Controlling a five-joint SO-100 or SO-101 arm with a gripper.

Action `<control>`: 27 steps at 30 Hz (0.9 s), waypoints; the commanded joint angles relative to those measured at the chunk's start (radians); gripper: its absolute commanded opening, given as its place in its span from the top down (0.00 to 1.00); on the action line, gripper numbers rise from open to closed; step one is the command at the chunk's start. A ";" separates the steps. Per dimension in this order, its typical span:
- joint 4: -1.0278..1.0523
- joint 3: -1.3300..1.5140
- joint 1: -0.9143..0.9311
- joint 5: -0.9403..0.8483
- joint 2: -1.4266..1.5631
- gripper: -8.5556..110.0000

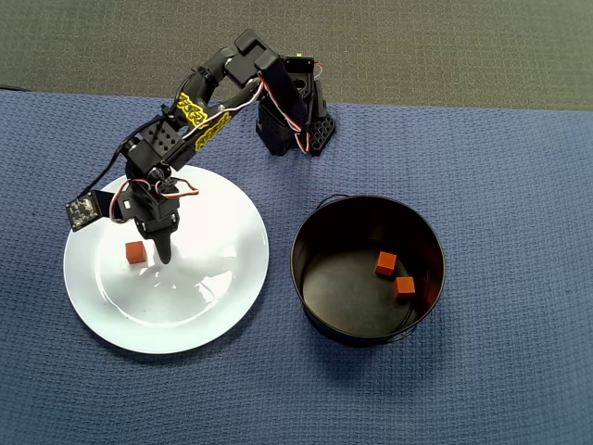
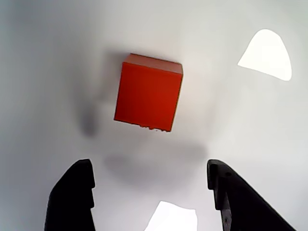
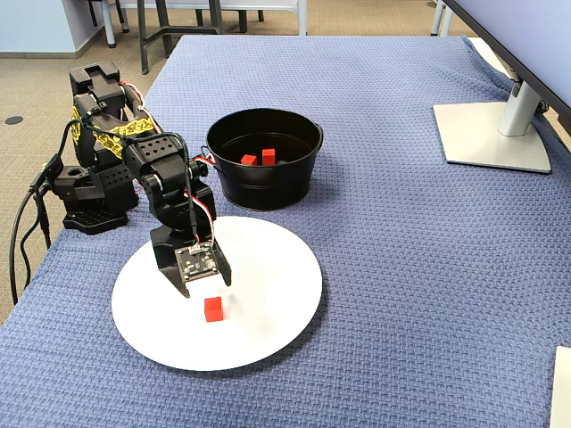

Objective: Pick up the red cubes from the white plate and place them in the black recipient

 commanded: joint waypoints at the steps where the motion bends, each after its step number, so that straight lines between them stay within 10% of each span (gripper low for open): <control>1: -0.023 -0.094 0.017 0.018 -0.003 0.75; 27: -0.061 -0.247 0.038 0.104 -0.112 0.87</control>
